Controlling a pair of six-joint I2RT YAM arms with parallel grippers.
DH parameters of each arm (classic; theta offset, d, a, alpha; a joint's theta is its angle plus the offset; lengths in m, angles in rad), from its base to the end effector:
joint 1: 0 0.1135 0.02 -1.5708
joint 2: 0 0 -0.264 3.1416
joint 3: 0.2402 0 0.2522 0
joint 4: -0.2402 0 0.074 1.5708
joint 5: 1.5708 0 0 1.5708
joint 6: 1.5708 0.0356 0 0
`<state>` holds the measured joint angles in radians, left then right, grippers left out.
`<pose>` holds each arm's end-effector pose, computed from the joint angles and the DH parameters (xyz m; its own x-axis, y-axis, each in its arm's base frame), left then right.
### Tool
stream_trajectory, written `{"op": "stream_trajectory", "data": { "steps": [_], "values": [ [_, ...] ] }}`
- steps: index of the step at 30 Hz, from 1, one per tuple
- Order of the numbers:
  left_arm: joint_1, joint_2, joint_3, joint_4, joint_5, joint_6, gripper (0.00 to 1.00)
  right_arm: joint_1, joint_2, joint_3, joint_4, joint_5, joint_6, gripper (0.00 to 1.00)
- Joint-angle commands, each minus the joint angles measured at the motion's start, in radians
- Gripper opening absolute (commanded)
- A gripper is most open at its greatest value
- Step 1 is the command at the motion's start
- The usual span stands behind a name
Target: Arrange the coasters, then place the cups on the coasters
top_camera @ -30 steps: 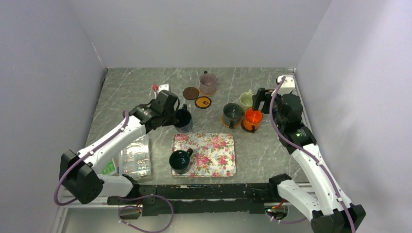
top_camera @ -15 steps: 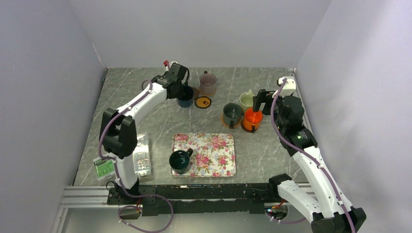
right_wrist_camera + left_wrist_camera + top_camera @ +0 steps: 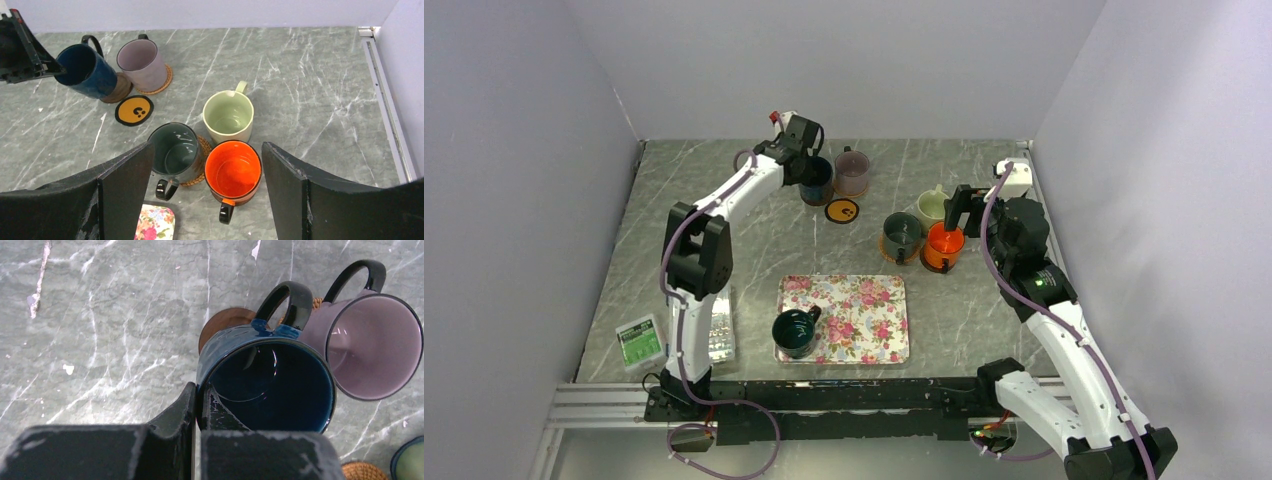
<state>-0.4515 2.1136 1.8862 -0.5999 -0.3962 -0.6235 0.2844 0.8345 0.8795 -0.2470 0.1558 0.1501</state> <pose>0.4387 -0.1974 0.2641 -0.6355 -0.2905 -0.7154 -0.2507 0.9540 -0.1646 0.1855 0.0485 0.3582 -0.2100 0.0925 -0.9733 -0.1010 0.9881 0.1157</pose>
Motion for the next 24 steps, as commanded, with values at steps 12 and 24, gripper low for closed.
{"op": "stream_trajectory", "data": {
  "steps": [12,24],
  "values": [
    [0.02,0.075,0.121,0.077,-0.046,-0.109,0.03,-0.004,0.001,-0.003,-0.002,0.014,0.009,0.83],
    [0.02,0.116,0.148,0.076,-0.041,-0.172,0.03,-0.003,0.015,-0.005,-0.004,0.013,0.012,0.83]
  ]
}}
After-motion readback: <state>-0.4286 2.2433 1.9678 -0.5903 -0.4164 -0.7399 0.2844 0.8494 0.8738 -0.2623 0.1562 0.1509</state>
